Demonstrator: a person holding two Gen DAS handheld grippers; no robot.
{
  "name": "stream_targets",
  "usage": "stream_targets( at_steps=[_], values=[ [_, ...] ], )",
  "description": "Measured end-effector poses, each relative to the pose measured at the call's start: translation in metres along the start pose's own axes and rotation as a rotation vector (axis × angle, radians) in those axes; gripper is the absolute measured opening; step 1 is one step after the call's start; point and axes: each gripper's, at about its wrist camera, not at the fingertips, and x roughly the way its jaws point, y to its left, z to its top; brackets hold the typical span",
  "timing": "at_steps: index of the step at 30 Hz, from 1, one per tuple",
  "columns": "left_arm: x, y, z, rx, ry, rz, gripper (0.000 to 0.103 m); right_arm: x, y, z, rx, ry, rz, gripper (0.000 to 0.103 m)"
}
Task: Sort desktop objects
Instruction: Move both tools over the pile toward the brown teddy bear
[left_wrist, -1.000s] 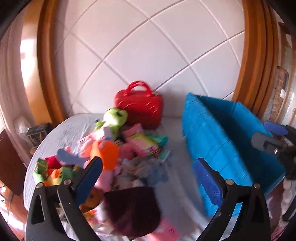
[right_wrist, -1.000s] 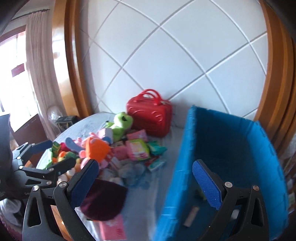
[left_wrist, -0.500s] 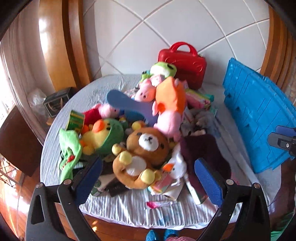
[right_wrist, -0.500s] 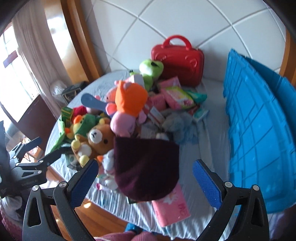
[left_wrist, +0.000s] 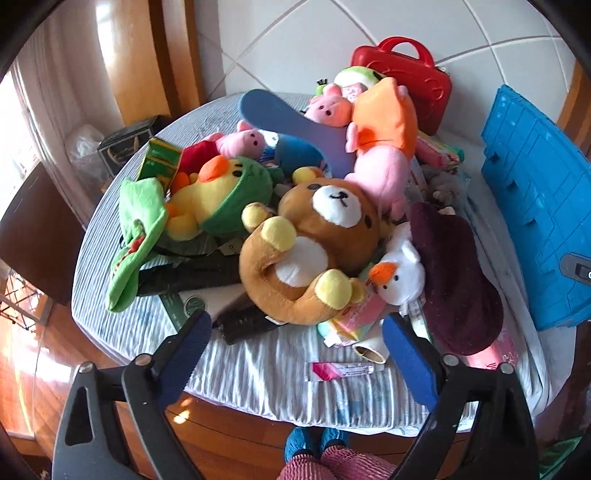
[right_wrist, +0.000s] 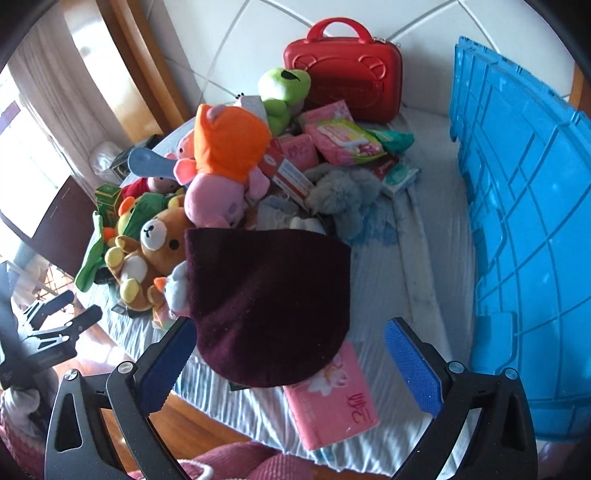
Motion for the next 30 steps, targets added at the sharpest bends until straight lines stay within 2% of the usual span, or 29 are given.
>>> stream_targets(
  at_steps=[3,5,10,21,23,27,30],
  values=[
    [0.004,0.01,0.0,-0.023,0.012,0.013,0.089,0.008,0.006,0.002,-0.011,0.014,0.012,0.103],
    [0.004,0.017,0.0,-0.034,0.015,0.013,0.083,0.01,0.014,0.004,-0.022,0.013,0.018,0.103],
    [0.007,0.033,0.009,-0.005,0.013,0.0,0.083,0.013,0.04,0.012,-0.026,-0.006,0.017,0.103],
    [0.026,0.083,0.039,0.182,0.013,-0.135,0.083,0.031,0.109,0.004,0.137,-0.024,-0.059,0.103],
    [0.032,0.083,0.04,0.21,0.031,-0.161,0.078,0.031,0.121,0.002,0.159,-0.03,-0.067,0.103],
    [0.042,0.073,0.037,0.245,0.066,-0.22,0.077,0.029,0.138,-0.001,0.155,-0.023,-0.084,0.103],
    [0.051,0.062,0.034,0.233,0.089,-0.237,0.077,0.034,0.144,0.001,0.123,-0.018,-0.071,0.103]
  ],
)
